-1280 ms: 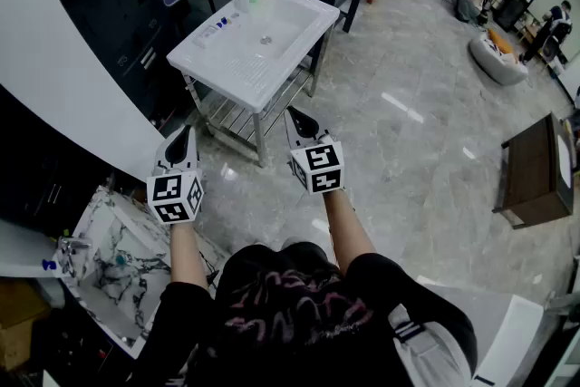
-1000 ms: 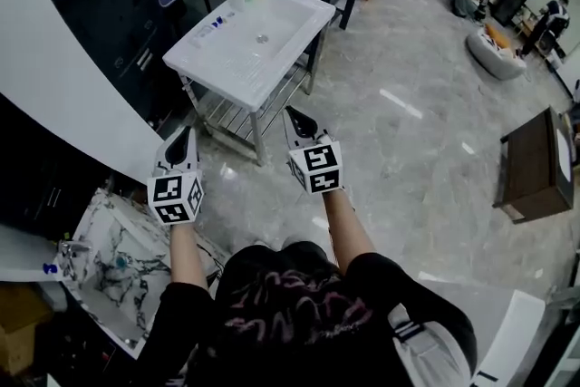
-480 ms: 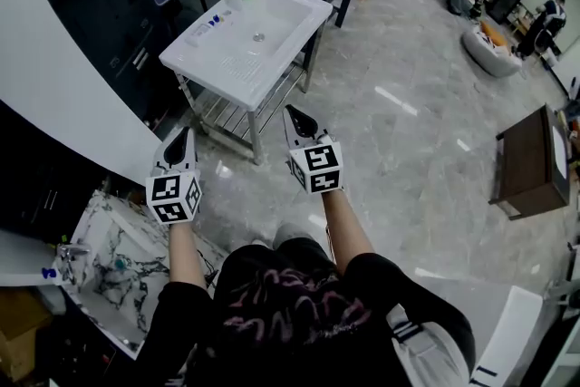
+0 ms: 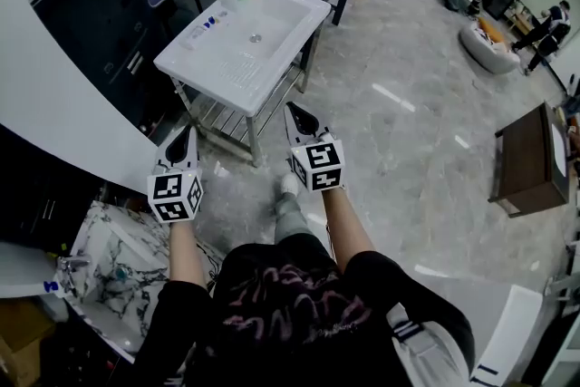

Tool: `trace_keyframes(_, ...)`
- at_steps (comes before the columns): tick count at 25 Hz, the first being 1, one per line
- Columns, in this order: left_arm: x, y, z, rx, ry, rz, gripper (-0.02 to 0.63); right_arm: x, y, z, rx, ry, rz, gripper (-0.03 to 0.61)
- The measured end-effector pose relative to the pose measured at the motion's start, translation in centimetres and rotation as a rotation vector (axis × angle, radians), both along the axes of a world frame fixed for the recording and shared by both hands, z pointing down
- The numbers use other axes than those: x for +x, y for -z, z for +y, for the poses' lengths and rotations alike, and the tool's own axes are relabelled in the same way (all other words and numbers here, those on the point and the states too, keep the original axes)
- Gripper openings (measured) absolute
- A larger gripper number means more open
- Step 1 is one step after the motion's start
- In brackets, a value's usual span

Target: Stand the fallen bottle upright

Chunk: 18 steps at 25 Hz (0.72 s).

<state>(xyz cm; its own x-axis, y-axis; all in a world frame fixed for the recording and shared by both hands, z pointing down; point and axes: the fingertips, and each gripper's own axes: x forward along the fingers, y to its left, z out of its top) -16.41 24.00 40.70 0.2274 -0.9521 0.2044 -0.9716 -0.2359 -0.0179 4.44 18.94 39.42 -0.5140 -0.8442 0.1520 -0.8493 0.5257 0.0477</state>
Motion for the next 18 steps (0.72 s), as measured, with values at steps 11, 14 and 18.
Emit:
trace_keyframes(11, -0.8, -2.0, -9.9, -0.049, 0.024, -0.011, 0.017, -0.6, -2.2, -10.8, -0.024, 0.023, 0.002, 0.014)
trace_keyframes(14, -0.7, -2.9, -13.5, -0.070, 0.034, -0.018, 0.017, -0.8, -3.0, -14.7, -0.044, 0.039, 0.001, 0.014)
trace_keyframes(18, -0.7, -3.8, -18.6, -0.098, 0.063, -0.019, 0.017, -0.6, -4.2, -20.3, -0.063, 0.061, -0.002, 0.014)
